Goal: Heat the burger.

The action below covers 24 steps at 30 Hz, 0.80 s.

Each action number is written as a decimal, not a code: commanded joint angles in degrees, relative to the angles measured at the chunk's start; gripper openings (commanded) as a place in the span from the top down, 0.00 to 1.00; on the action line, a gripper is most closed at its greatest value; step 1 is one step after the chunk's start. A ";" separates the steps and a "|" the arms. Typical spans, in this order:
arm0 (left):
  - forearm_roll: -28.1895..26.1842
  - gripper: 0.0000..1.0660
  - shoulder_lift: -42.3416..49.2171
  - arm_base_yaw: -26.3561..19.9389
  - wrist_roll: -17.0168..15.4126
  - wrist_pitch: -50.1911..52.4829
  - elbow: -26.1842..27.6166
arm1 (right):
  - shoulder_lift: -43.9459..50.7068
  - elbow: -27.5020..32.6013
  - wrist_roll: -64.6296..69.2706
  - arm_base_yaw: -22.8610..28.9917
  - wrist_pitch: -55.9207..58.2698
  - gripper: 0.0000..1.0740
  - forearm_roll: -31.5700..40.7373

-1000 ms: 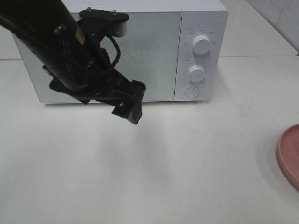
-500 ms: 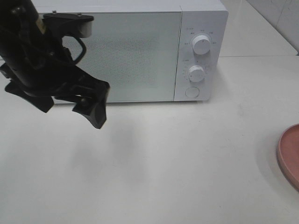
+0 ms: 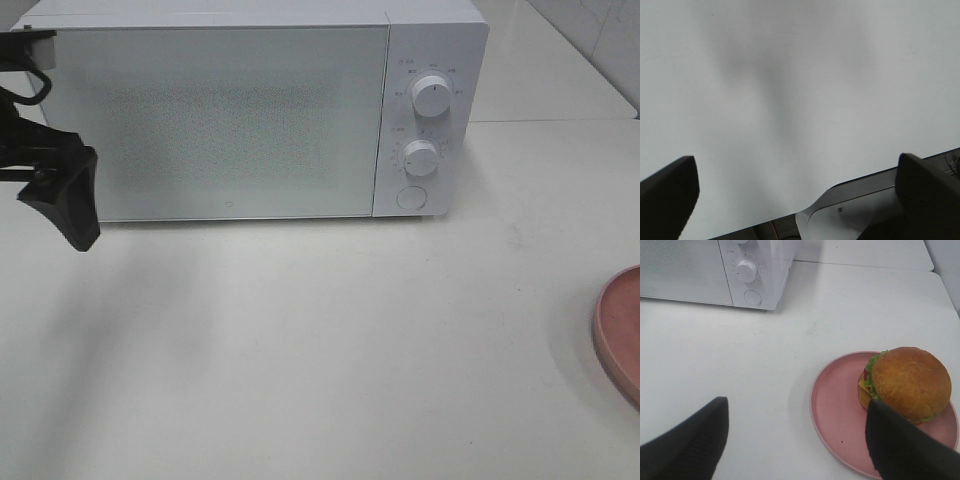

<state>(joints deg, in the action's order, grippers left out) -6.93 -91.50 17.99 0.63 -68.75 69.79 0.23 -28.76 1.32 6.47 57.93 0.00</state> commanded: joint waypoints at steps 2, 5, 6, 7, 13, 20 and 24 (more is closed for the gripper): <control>-0.97 0.05 1.03 -4.76 2.06 -2.58 -0.40 | 1.55 0.17 -0.63 -0.40 -0.92 0.30 0.00; -0.80 0.05 2.98 -7.62 2.18 -2.46 -1.43 | 1.55 0.17 -0.63 -0.40 -0.92 0.30 0.00; -0.80 0.05 4.93 -10.08 2.18 -2.18 -3.09 | 1.55 0.17 -0.63 -0.40 -0.92 0.30 0.00; -0.80 0.05 4.93 -10.08 2.18 -2.18 -3.09 | 1.55 0.17 -0.63 -0.40 -0.92 0.30 0.00; -1.26 0.05 11.29 -17.59 2.41 -0.52 -9.85 | 1.55 0.17 -0.63 -0.40 -0.92 0.30 0.00; -0.86 0.05 23.15 -20.51 1.60 3.15 -17.19 | 1.55 0.17 -0.63 -0.40 -0.92 0.30 0.00; -0.40 0.05 28.36 -20.51 1.49 4.24 -20.57 | 1.55 0.17 -0.63 -0.40 -0.92 0.30 0.00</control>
<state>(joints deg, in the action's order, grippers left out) -7.39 -64.11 -2.29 2.64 -65.09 49.90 0.23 -28.76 1.32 6.47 57.93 0.00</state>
